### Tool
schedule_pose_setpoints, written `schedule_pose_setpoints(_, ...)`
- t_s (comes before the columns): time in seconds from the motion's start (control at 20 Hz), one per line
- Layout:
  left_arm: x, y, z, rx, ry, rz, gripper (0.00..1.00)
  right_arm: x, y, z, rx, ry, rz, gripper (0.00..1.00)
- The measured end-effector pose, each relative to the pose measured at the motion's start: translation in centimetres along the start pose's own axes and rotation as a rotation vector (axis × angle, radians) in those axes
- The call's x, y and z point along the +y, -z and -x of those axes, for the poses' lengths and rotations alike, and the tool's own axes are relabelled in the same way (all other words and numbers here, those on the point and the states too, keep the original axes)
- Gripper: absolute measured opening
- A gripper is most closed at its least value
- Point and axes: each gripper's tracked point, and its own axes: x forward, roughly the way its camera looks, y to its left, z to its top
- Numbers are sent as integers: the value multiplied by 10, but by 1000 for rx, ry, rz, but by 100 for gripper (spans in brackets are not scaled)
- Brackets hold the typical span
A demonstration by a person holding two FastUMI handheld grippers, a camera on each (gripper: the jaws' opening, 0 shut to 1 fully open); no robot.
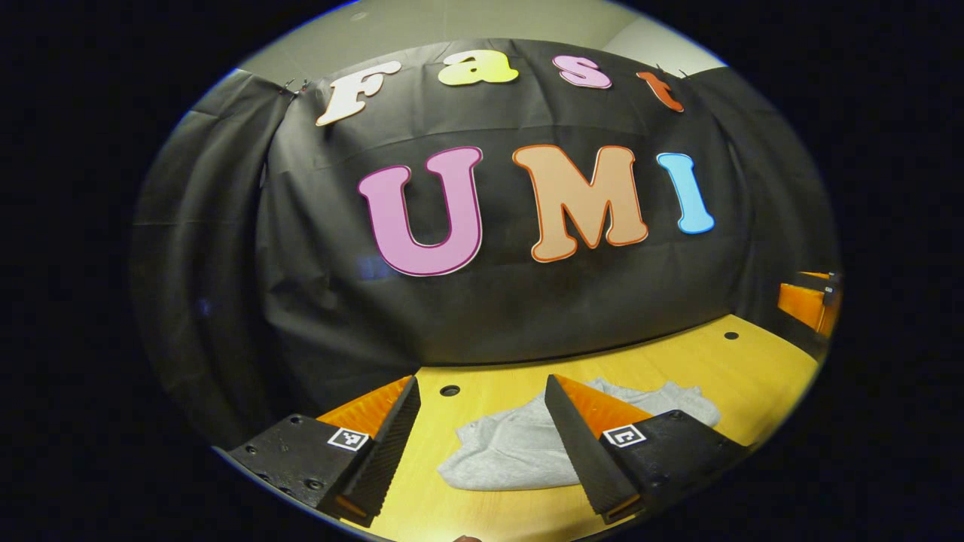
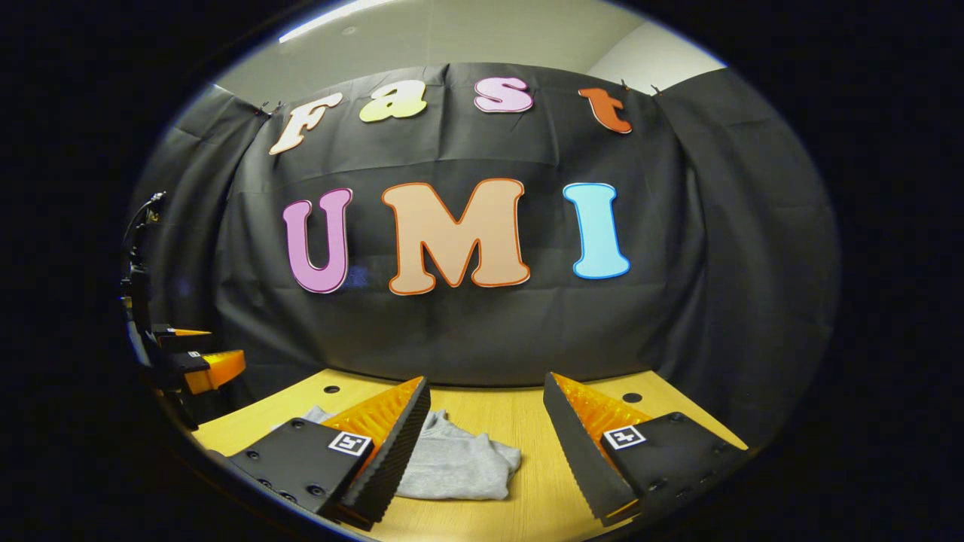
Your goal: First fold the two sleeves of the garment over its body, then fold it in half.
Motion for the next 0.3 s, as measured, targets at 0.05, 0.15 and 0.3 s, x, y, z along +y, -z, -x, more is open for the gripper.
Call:
schedule_pose_setpoints(0.05,4,-3,2,-7,-3,8,96,0,0,2,-2,10,7,96)
schedule_pose_setpoints(0.15,12,-9,6,-24,-3,5,96,4,-4,7,-6,15,9,96)
schedule_pose_setpoints(0.3,11,-15,10,-42,20,-18,96,4,-10,13,-8,31,-2,96)
